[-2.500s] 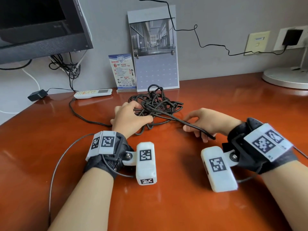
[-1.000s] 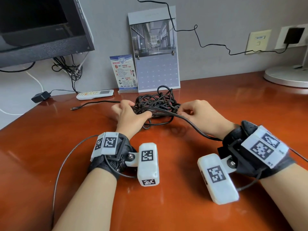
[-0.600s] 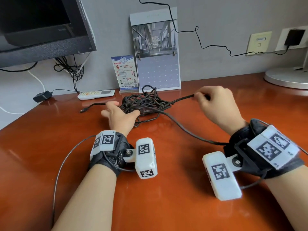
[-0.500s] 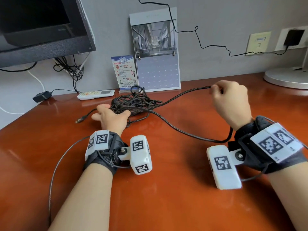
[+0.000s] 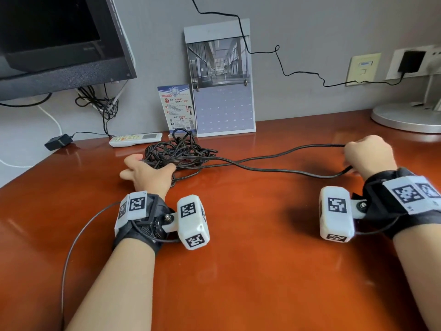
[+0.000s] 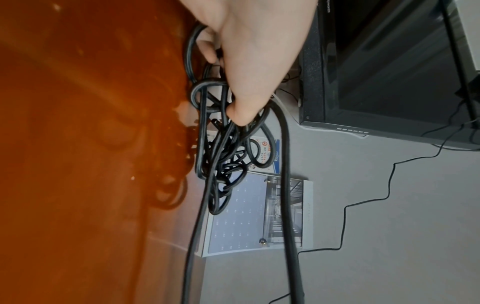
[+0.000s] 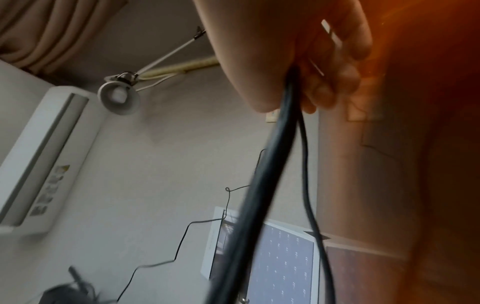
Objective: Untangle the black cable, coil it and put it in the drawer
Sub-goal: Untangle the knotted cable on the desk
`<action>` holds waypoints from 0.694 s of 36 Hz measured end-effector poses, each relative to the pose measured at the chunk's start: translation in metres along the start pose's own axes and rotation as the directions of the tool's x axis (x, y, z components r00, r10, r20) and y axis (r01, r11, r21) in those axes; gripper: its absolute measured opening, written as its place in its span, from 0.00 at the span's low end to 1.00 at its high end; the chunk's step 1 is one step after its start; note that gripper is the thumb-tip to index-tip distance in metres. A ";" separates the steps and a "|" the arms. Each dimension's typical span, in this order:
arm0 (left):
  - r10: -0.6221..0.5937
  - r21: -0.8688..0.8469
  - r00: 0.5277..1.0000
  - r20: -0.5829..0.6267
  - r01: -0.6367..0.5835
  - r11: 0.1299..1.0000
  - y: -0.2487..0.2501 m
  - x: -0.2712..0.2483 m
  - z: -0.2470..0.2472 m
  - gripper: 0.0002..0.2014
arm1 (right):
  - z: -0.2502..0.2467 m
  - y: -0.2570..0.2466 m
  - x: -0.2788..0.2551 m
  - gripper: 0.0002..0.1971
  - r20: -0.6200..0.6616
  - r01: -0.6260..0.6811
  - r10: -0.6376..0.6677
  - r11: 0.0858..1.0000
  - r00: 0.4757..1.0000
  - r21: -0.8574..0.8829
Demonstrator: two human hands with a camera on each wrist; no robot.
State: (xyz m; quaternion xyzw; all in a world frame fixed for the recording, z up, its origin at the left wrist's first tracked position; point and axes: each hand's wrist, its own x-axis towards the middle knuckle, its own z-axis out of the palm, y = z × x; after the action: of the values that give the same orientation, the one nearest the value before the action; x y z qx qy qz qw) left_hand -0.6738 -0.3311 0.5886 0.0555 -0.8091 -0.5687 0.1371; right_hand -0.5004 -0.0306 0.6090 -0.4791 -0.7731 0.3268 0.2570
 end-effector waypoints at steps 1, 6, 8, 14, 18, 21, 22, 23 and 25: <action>0.007 0.006 1.000 0.008 -0.007 1.000 0.000 0.000 -0.001 0.35 | -0.001 -0.002 -0.002 0.16 0.015 0.007 -0.006 0.999 1.000 -0.036; 0.081 0.022 0.996 0.021 -0.082 0.996 0.001 -0.005 0.001 0.40 | 0.002 -0.013 -0.016 0.21 -0.019 0.191 -0.202 0.951 0.979 -0.244; 0.107 0.031 0.994 0.038 -0.108 0.994 0.003 -0.008 0.003 0.44 | 0.003 -0.019 -0.020 0.20 -0.039 0.313 -0.335 0.911 0.941 -0.266; 0.144 0.046 0.982 0.124 -0.150 0.988 0.006 -0.014 0.008 0.43 | 0.022 -0.036 -0.038 0.20 0.359 0.674 -0.596 0.725 0.718 -0.144; 0.163 0.031 0.973 0.162 -0.171 0.985 0.009 -0.022 0.014 0.42 | 0.037 -0.039 -0.046 0.26 0.549 0.727 -0.576 0.681 0.606 -0.088; 0.175 0.008 0.965 0.197 -0.180 0.984 0.010 -0.027 0.019 0.42 | 0.043 -0.038 -0.049 0.31 0.649 0.714 -0.512 0.697 0.563 -0.070; 0.178 0.004 0.962 0.208 -0.183 0.983 0.011 -0.029 0.020 0.42 | 0.044 -0.039 -0.050 0.32 0.676 0.706 -0.499 0.707 0.542 -0.044; 0.179 0.001 0.959 0.219 -0.184 0.983 0.011 -0.030 0.022 0.42 | 0.045 -0.039 -0.050 0.32 0.699 0.694 -0.490 0.720 0.521 -0.012; 0.178 -0.006 0.955 0.237 -0.181 0.983 0.011 -0.032 0.023 0.42 | 0.047 -0.040 -0.050 0.30 0.718 0.683 -0.491 0.730 0.493 0.030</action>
State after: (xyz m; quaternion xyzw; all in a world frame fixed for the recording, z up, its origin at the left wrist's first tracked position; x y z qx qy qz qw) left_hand -0.6491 -0.2981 0.5867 -0.0853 -0.8258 -0.5501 0.0902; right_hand -0.5356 -0.1016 0.6041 -0.0567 -0.9621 0.2664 -0.0151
